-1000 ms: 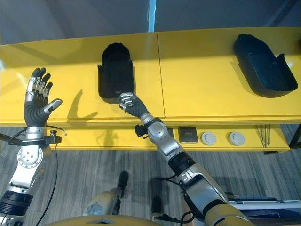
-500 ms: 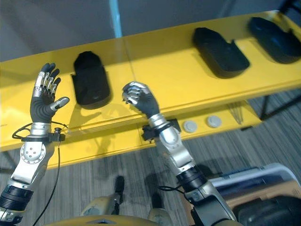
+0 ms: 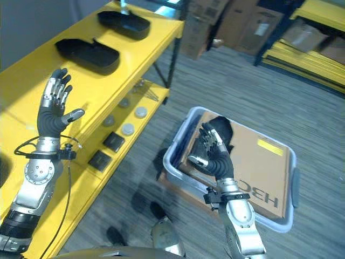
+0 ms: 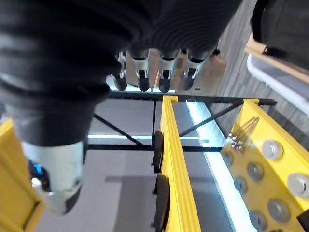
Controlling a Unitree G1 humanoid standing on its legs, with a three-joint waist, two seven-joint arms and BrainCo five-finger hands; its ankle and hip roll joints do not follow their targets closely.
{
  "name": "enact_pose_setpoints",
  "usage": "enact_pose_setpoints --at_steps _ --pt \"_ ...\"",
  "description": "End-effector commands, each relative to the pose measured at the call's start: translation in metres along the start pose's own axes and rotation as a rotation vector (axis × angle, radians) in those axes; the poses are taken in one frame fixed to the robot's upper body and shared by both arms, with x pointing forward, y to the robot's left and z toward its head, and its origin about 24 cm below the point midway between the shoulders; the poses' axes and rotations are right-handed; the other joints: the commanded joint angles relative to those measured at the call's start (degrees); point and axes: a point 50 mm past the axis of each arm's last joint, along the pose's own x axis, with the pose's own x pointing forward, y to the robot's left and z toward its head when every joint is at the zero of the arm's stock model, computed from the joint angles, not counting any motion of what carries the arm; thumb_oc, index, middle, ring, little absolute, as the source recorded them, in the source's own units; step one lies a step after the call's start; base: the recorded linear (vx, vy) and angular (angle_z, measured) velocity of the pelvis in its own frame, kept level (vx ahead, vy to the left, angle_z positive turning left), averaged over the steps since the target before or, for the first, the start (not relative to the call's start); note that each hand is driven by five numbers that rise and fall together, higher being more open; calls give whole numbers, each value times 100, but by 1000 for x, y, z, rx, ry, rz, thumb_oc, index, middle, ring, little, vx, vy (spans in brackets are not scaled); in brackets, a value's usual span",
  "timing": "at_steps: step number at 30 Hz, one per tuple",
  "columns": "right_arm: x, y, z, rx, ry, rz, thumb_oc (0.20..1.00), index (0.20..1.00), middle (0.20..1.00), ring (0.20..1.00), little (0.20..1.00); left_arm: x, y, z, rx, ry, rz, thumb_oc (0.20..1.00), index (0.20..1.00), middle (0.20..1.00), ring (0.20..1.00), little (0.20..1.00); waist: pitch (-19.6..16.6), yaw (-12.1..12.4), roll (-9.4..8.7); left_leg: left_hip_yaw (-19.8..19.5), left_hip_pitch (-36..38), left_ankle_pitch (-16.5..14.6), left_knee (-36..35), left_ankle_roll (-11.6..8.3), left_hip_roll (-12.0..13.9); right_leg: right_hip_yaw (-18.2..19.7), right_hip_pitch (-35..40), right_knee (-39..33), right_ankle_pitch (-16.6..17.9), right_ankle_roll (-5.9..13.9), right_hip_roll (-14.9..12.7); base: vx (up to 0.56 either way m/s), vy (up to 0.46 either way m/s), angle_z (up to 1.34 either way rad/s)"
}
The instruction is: Move parts from the plastic box to the shelf.
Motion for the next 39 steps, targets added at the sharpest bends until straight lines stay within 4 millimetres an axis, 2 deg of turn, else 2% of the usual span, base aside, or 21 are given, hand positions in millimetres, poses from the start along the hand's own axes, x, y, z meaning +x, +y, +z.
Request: enact_pose_setpoints --at_steps 1,3,7,8,10,11,13,15,16,17,18,19,22,26,28,30,31,33,35,37,39 --pt "19 -4 23 -52 -153 14 1000 1000 1000 1000 1000 12 -1 13 26 -93 -30 1000 1000 1000 1000 1000 73 270 135 -128 340 -1480 1098 1 493 -1108 -143 330 -306 366 13 17 -156 -81" --pt "14 -4 17 -56 -123 14 1000 1000 1000 1000 1000 8 -3 13 2 -87 -32 1000 1000 1000 1000 1000 -15 215 117 4 417 -1484 1098 -64 563 -1300 -73 253 -318 366 42 59 -150 -67" --pt "13 -4 18 -76 -119 37 1000 1000 1000 1000 1000 2 -8 7 -51 -48 -33 1000 1000 1000 1000 1000 -128 195 174 3 568 -1616 1264 -115 713 -1287 60 258 -450 331 160 100 -119 -26" --pt "14 -4 22 -56 -131 61 1000 1000 1000 1000 1000 -1 -7 5 -58 -33 -21 1000 1000 1000 1000 1000 -123 189 232 -105 616 -1712 1478 -117 791 -1220 117 381 -548 265 317 96 -108 -16" --pt "20 0 24 -41 -139 94 1000 1000 1000 1000 1000 -4 -4 4 -61 -21 -4 1000 1000 1000 1000 1000 -45 374 305 -700 529 -1616 1799 -167 714 -1039 146 595 -673 163 567 47 -137 -29" --pt "22 2 25 -41 -142 112 1000 1000 1000 1000 1000 -5 -3 4 -62 -18 9 1000 1000 1000 1000 1000 4 518 269 -1210 324 -1387 1985 -217 576 -876 88 692 -558 62 697 -75 -160 -92" --pt "33 7 27 -43 -157 145 1000 1000 1000 1000 1000 -8 6 8 -42 -31 49 1000 1000 1000 1000 1000 36 931 249 -2589 27 -1483 2241 -184 -40 -591 39 783 -520 28 864 -48 -102 -114" --pt "33 7 27 -43 -157 145 1000 1000 1000 1000 1000 -8 6 8 -42 -31 49 1000 1000 1000 1000 1000 36 931 249 -2589 27 -1483 2241 -184 -40 -591 39 783 -520 28 864 2 -11 -67" --pt "38 8 26 -40 -160 155 1000 1000 1000 1000 1000 -9 8 11 -36 -47 60 1000 1000 1000 1000 1000 51 1045 219 -2986 19 -1610 2254 -128 -211 -487 49 751 -510 48 882 -64 50 -112" --pt "45 12 25 -25 -155 179 1000 1000 1000 1000 1000 -6 7 15 -26 -74 51 1000 1000 1000 1000 1000 86 1077 194 -3236 135 -1791 2162 -75 -261 -158 19 682 -407 178 989 -98 86 -124" --pt "45 12 25 -19 -152 183 1000 1000 1000 1000 1000 -5 6 14 -26 -75 49 1000 1000 1000 1000 1000 109 1057 187 -3233 114 -1802 2163 -69 -244 -96 -11 689 -385 201 982 -192 188 -113" --pt "44 12 26 -15 -154 179 1000 1000 1000 1000 1000 -4 5 15 -26 -77 36 1000 1000 1000 1000 1000 176 993 156 -3169 126 -1957 1996 18 -260 -32 -84 692 -332 261 940 -131 128 -105" --pt "41 12 28 -30 -155 174 1000 1000 1000 1000 1000 -3 5 16 -12 -78 19 1000 1000 1000 1000 1000 231 966 64 -3048 119 -1870 1751 64 -337 -66 -197 627 -238 352 833 -167 108 -37" --pt "35 11 18 -1 -119 127 1000 1000 1000 1000 1000 -4 11 14 12 -56 12 1000 1000 1000 1000 1000 373 947 -62 -2879 112 -1732 1523 125 -339 -445 -407 803 -199 366 848 -123 35 -9" --pt "32 10 16 -22 -102 122 1000 1000 1000 1000 1000 -5 15 14 23 -50 11 1000 1000 1000 1000 1000 448 974 -32 -2805 95 -1659 1483 155 -291 -654 -308 963 -365 366 700 -102 8 -42" --pt "28 5 15 -63 -89 116 1000 1000 1000 1000 1000 -5 14 14 7 -47 -1 1000 1000 1000 1000 1000 460 1000 -30 -2841 63 -1587 1432 199 -298 -702 -172 1035 -406 357 455 -114 -20 -30" --pt "26 1 15 -95 -83 106 1000 1000 1000 1000 1000 -5 14 14 2 -46 -6 1000 1000 1000 1000 1000 455 1002 13 -2854 53 -1599 1429 202 -240 -764 -73 1102 -509 276 345 -123 -82 -19" --pt "25 -4 14 -134 -72 90 1000 1000 1000 1000 1000 -5 15 15 -5 -50 0 1000 1000 1000 1000 1000 404 1029 34 -2839 21 -1541 1353 177 -166 -877 49 1025 -477 168 105 -75 -97 -10" --pt "27 -8 16 -184 -75 77 1000 1000 1000 1000 1000 -5 16 15 1 -49 12 1000 1000 1000 1000 1000 365 1071 1 -2739 9 -1507 1321 157 -130 -1052 111 911 -391 166 -59 -22 -98 -16" --pt "28 -11 18 -250 -82 66 1000 1000 1000 1000 1000 -6 19 13 19 -40 27 1000 1000 1000 1000 1000 276 1133 -75 -2596 5 -1451 1234 124 -112 -1234 155 708 -451 198 -114 8 -145 -52" --pt "26 -15 18 -285 -74 54 1000 1000 1000 1000 1000 -9 21 10 16 -19 38 1000 1000 1000 1000 1000 157 1164 -124 -2446 22 -1395 1132 57 -47 -1231 119 610 -478 190 -40 60 -197 -71"
